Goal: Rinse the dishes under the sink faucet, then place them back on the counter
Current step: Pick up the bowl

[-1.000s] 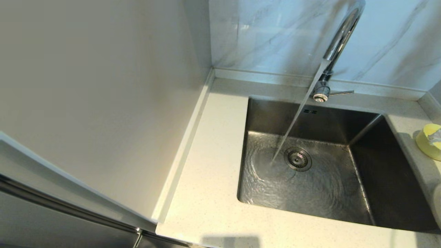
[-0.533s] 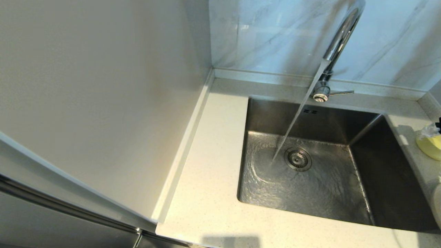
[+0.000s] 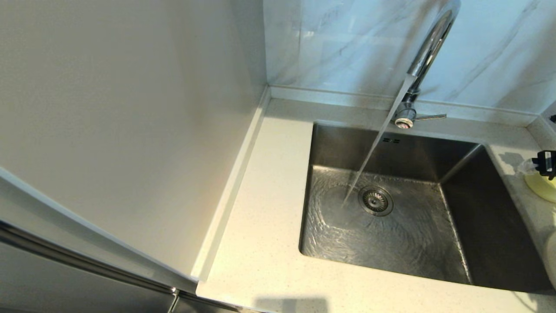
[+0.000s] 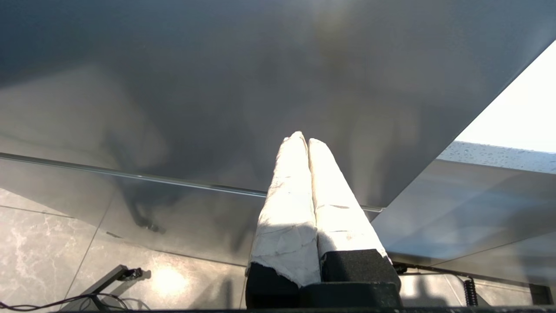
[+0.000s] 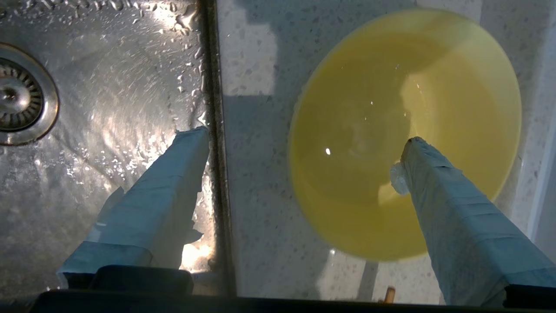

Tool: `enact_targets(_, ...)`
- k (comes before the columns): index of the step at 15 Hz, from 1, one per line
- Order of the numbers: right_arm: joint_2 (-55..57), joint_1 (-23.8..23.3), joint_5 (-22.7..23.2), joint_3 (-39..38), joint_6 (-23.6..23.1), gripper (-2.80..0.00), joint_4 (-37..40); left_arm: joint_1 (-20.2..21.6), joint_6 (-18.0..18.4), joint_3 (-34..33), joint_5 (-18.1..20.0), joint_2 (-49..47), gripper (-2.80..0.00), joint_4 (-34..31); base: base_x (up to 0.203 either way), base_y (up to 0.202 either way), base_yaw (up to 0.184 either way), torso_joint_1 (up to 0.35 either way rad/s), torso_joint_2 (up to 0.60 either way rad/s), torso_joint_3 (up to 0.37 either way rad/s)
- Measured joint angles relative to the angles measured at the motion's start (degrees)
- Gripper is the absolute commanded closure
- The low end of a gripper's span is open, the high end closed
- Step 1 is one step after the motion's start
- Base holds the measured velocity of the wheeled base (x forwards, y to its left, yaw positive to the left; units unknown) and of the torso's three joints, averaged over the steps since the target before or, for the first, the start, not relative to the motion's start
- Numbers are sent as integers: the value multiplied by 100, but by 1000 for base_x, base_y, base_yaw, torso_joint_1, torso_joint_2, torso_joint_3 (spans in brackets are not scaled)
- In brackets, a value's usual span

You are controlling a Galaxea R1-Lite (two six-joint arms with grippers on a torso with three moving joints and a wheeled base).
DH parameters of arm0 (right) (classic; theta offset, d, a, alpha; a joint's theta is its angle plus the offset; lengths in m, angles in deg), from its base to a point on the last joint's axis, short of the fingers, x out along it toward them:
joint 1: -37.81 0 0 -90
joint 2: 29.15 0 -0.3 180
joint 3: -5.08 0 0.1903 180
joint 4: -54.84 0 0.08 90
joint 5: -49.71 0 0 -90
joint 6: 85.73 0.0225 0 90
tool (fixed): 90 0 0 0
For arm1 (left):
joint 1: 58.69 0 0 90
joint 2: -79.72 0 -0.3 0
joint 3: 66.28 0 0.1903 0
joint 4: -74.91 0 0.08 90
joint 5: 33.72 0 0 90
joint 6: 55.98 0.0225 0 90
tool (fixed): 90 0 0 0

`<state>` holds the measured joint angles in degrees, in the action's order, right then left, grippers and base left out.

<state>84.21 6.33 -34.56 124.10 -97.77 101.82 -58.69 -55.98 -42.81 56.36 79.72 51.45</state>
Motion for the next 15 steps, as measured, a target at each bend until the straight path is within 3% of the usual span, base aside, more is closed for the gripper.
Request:
enact_targets(6, 407, -9, -16, 335, -9, -280, -3, 0, 1, 0, 2, 0, 0, -1, 0, 0, 0, 0, 0, 0)
enact_targets(7, 445, -18, -22, 373, -9, 0, -2, 0, 2, 0, 2, 0, 0, -1, 0, 0, 0, 0, 0, 0)
enact_targets(15, 655, -121, -28, 504, -130, 0, -12, 0, 0, 0, 2, 0, 0, 2, 0, 0, 0, 0, 0, 0)
